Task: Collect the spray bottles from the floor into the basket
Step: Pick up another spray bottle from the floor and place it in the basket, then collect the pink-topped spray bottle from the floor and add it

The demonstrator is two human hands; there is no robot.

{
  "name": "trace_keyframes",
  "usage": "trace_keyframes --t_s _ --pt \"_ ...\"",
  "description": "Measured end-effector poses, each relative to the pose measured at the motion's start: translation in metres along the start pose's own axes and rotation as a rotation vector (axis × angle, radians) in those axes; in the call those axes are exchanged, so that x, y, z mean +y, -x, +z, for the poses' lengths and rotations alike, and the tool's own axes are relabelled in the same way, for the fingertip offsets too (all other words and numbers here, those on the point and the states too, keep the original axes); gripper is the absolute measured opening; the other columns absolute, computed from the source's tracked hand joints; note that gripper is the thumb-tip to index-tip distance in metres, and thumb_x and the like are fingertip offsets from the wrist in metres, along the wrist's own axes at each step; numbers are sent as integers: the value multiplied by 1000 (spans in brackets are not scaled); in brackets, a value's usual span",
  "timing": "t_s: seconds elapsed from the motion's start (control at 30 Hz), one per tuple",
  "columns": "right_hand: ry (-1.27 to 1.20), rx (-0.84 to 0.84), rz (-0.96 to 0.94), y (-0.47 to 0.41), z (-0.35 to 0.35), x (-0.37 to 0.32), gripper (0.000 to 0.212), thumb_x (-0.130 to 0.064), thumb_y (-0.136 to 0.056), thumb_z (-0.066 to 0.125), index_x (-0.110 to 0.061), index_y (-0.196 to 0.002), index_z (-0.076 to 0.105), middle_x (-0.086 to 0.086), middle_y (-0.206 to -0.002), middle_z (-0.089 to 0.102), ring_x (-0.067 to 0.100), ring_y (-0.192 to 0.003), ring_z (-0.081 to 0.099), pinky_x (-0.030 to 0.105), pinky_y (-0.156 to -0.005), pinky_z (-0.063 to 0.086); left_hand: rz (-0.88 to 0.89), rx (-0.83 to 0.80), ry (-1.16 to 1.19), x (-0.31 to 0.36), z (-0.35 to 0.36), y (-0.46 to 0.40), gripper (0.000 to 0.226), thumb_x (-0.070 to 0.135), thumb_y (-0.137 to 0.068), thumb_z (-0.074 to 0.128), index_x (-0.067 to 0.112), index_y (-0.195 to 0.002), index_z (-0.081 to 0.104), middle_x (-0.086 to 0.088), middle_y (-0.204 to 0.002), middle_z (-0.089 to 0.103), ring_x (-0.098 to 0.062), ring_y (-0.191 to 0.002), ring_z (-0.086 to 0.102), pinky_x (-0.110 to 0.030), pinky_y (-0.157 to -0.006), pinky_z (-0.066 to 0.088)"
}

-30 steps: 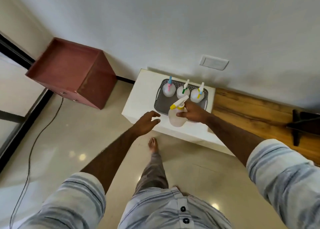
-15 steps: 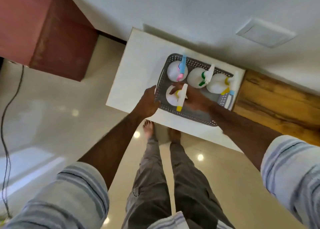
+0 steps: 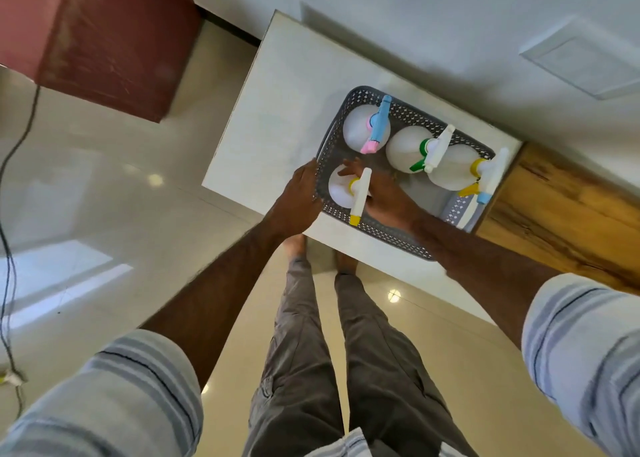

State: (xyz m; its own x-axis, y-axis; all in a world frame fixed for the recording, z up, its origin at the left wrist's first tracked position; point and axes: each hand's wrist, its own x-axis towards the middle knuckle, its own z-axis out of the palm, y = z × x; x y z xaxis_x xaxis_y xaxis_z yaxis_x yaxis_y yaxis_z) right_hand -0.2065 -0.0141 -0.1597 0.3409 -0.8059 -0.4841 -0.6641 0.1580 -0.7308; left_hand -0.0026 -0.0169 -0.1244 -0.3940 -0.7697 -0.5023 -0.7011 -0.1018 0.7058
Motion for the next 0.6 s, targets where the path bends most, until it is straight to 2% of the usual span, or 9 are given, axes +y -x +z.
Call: trace_keyframes --t_s 0.1,0.2,0.27,0.3,0.33,0.4,0.47,0.6 --pt "-96 54 10 14 -1 -4 62 14 -84 57 0 -142 41 17 -149 44 26 -141 39 35 -119 30 24 -22 -45 -2 1 9 56 11 -98 56 -4 -147 34 -21 -154 38 -33 -143 35 -22 -115 23" --pt "-134 78 159 46 -6 -22 76 18 -77 57 -1 -147 33 17 -152 38 28 -144 33 31 -119 25 -36 -52 -94 15 -3 36 66 9 -97 55 0 -153 22 -18 -161 27 -32 -148 27 -36 -122 24" --pt "-167 104 232 72 -10 -45 80 18 -76 56 -3 -149 29 16 -154 33 27 -145 30 20 -116 21 -99 -50 -182 29 -11 56 72 14 -96 54 3 -156 15 -16 -164 19 -30 -152 21 -42 -124 23" --pt "-142 98 247 89 -12 -58 82 16 -77 57 -4 -150 25 15 -157 29 27 -147 26 19 -116 18 -118 -41 -247 37 -14 71 74 18 -97 54 5 -157 13 -16 -165 17 -30 -153 18 -44 -124 22" --pt "-95 95 238 105 -14 -71 83 12 -79 57 -5 -152 22 14 -160 24 27 -149 20 24 -119 15 -138 -36 -334 44 -16 88 75 24 -98 52 6 -157 11 -16 -166 14 -30 -153 16 -47 -123 21" --pt "63 125 162 131 -19 -93 86 2 -80 60 -6 -154 17 14 -164 16 27 -152 12 42 -125 11 -168 12 -508 60 -20 117 74 37 -101 44 8 -158 8 -14 -167 10 -29 -154 13 -51 -123 19" --pt "294 177 5 151 -26 -120 87 -14 -81 62 -4 -154 16 17 -164 16 30 -153 10 52 -123 10 -189 106 -626 70 -28 150 73 47 -102 34 9 -158 6 -13 -167 7 -30 -155 9 -55 -123 17" --pt "683 126 -266 161 -26 -175 87 -46 -91 54 -3 -155 14 18 -164 12 32 -153 9 54 -123 12 -229 218 -693 68 -32 211 77 58 -100 22 10 -158 5 -14 -167 4 -33 -155 6 -59 -122 16"
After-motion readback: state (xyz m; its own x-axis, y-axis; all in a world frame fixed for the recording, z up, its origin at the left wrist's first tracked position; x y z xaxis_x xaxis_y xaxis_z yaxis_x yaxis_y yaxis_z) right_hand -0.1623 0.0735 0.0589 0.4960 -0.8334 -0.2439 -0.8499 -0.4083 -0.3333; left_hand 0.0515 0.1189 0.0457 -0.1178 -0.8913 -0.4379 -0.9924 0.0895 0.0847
